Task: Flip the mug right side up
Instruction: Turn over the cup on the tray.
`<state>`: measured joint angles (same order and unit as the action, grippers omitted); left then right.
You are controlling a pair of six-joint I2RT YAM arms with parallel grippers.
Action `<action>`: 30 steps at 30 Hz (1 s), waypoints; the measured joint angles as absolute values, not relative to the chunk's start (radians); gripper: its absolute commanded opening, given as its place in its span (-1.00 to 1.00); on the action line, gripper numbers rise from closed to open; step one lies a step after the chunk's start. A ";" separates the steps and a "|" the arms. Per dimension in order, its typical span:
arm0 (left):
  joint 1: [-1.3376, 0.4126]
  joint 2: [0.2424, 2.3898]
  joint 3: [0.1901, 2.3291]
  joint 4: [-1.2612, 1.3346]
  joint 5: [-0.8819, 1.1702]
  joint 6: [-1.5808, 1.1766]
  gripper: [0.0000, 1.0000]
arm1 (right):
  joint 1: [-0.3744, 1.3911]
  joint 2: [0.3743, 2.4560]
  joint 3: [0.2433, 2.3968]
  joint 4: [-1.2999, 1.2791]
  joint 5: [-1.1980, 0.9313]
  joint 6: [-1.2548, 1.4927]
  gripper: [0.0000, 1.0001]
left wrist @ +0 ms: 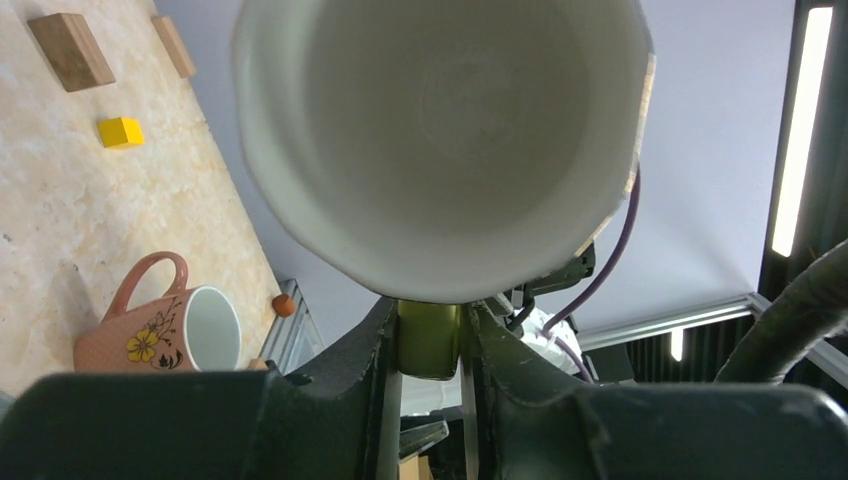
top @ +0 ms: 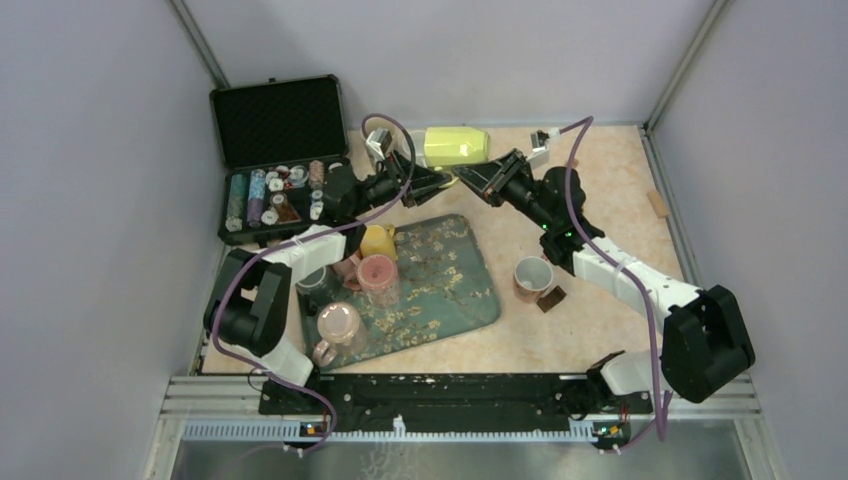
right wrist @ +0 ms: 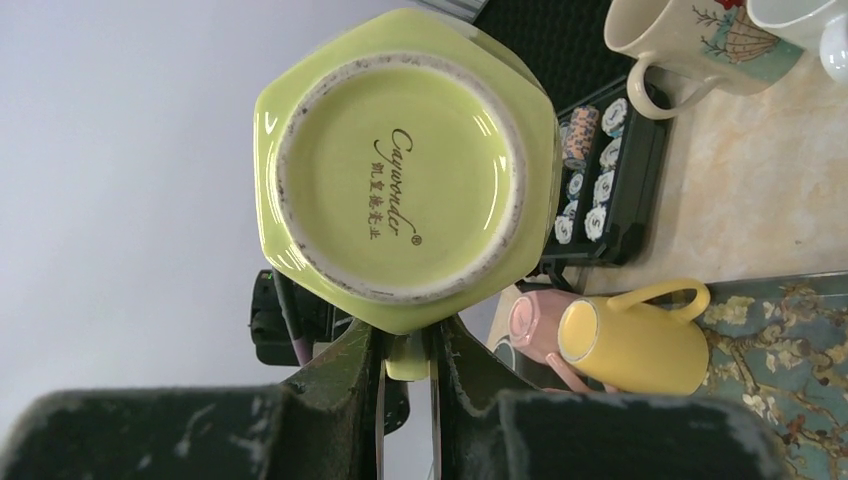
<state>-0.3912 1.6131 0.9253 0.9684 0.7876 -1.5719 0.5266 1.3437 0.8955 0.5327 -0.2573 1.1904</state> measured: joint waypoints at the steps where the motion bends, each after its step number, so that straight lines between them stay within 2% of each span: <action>1: -0.391 1.613 0.925 0.971 0.788 -1.579 -0.67 | 0.527 1.344 0.895 0.534 -0.258 1.191 -1.00; 4: -0.389 1.613 0.926 0.995 0.786 -1.599 -0.99 | 0.525 1.344 0.895 0.545 -0.266 1.196 -1.00; 6: -0.389 1.613 0.926 1.000 0.788 -1.603 -1.00 | 0.525 1.344 0.895 0.547 -0.268 1.197 -1.00; 7: -0.389 1.613 0.926 1.001 0.788 -1.603 -1.00 | 0.525 1.344 0.895 0.547 -0.270 1.196 -0.93; 13: -0.389 1.613 0.927 0.974 0.789 -1.561 -1.00 | 0.525 1.344 0.900 0.506 -0.270 1.172 0.05; 17: -0.395 1.613 0.929 0.888 0.790 -1.493 -1.00 | 0.525 1.344 0.927 0.391 -0.263 1.116 0.53; 19: -0.396 1.613 0.938 0.836 0.782 -1.452 -1.00 | 0.526 1.344 0.946 0.335 -0.253 1.089 0.70; 25: -0.396 1.613 1.000 0.649 0.745 -1.308 -1.00 | 0.526 1.318 1.010 0.137 -0.170 0.996 0.95; 30: -0.402 1.613 1.129 0.420 0.687 -1.141 -1.00 | 0.526 1.234 1.017 -0.042 -0.082 0.922 0.98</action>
<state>-0.4015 1.6135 1.1294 0.4198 0.6868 -1.1412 0.5262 1.2335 1.0172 -0.0418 -0.0818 0.9218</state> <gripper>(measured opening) 0.259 0.986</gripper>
